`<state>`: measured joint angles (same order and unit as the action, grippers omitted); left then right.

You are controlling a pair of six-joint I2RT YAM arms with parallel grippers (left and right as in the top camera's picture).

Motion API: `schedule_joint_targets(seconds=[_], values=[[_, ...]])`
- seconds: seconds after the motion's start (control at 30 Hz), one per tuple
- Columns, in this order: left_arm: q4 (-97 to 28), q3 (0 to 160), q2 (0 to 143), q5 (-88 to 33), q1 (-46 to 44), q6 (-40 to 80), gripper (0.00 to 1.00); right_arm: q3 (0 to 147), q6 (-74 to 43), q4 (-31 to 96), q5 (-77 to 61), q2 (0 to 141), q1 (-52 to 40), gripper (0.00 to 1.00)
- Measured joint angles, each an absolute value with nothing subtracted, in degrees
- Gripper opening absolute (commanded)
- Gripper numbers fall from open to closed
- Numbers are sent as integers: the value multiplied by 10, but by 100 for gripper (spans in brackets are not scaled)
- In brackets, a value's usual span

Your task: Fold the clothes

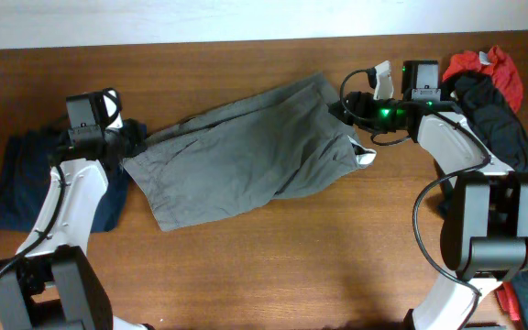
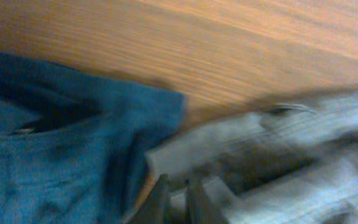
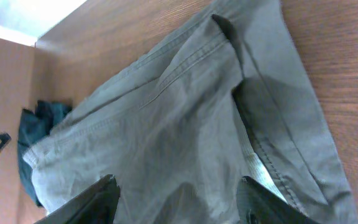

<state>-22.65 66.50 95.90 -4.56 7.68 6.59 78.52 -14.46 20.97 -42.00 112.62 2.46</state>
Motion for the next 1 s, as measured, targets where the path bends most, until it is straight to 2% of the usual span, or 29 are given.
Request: schedule_joint_targets(seconds=[0.03, 0.13, 0.4, 0.5, 0.57, 0.63, 0.73, 0.93, 1.0], values=[[-241, 671, 959, -66, 77, 60, 17, 786, -142, 209, -420, 1126, 22, 27], [-288, 686, 959, -112, 74, 44, 18, 790, -140, 206, -416, 1126, 17, 17], [-362, 696, 939, -153, 46, 19, 21, 794, -166, 163, -303, 1129, -54, 16], [-369, 696, 919, -159, 37, 14, 22, 798, -184, 157, -256, 1142, -80, 25], [-372, 696, 902, -161, 36, 13, 25, 799, -197, 164, -218, 1159, -89, 25], [-374, 696, 886, -162, 36, 11, 26, 799, -208, 172, -189, 1177, -88, 24], [-375, 699, 867, -161, 36, 11, 28, 799, -214, 202, -162, 1204, -70, 14], [-379, 701, 861, -158, 36, 11, 31, 815, -225, 289, -140, 1212, -13, 13], [-380, 701, 861, -157, 36, 10, 34, 819, -225, 326, -131, 1208, 6, 9]])
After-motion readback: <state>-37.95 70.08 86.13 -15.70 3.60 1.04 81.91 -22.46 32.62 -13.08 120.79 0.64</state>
